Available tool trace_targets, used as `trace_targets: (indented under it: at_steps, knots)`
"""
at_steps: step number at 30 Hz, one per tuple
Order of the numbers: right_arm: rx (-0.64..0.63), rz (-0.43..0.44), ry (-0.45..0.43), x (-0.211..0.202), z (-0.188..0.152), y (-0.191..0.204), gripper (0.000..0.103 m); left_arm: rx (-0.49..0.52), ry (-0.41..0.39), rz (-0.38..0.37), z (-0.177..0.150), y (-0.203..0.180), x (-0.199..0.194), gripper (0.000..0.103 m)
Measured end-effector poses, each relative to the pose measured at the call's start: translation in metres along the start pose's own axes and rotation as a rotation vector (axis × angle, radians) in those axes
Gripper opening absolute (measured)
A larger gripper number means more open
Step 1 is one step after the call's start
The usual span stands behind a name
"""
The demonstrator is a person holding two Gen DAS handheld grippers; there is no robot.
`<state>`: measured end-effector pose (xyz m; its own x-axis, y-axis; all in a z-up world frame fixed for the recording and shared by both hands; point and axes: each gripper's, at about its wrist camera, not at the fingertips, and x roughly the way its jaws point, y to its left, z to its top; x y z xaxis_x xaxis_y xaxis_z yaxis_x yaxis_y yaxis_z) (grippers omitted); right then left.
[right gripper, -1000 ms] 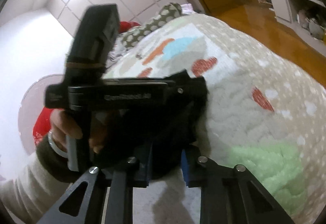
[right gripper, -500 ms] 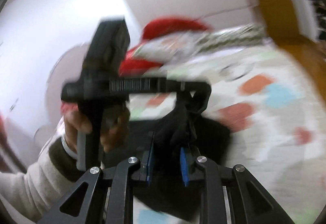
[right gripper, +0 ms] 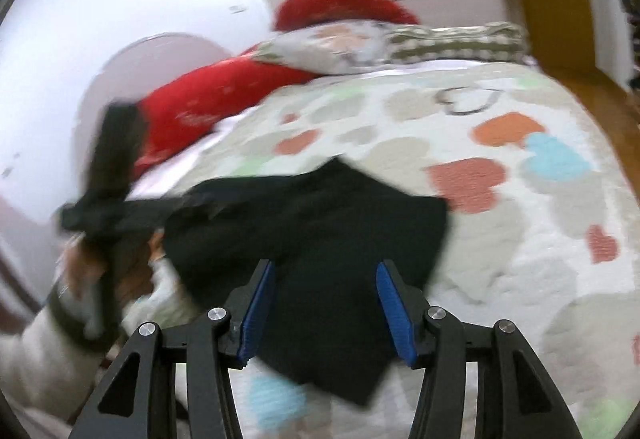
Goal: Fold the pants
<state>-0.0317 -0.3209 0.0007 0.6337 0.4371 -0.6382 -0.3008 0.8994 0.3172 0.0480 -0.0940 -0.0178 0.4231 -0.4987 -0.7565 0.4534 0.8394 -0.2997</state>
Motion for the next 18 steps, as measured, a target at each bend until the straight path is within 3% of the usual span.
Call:
trace_targets:
  at_steps: [5,8,10,15,18]
  knots:
    - [0.007,-0.065,0.029,0.038,0.011,-0.013,0.051,0.017,0.033,0.099,-0.004,-0.013,0.025,0.058]
    - [-0.025,-0.167,0.074,0.070,0.018,-0.019,0.051,0.016,0.039,0.216,-0.003,-0.010,0.045,0.060]
    - [-0.039,-0.265,0.128,0.082,0.014,-0.024,0.051,-0.011,0.030,0.223,-0.002,-0.002,0.047,0.069]
    - [-0.030,-0.280,0.130,0.064,0.011,-0.030,0.051,-0.070,0.032,0.208,-0.008,0.012,0.035,0.069]
    - [-0.032,-0.212,0.117,0.042,0.006,-0.021,0.051,-0.080,0.034,0.212,-0.016,0.008,0.025,0.069]
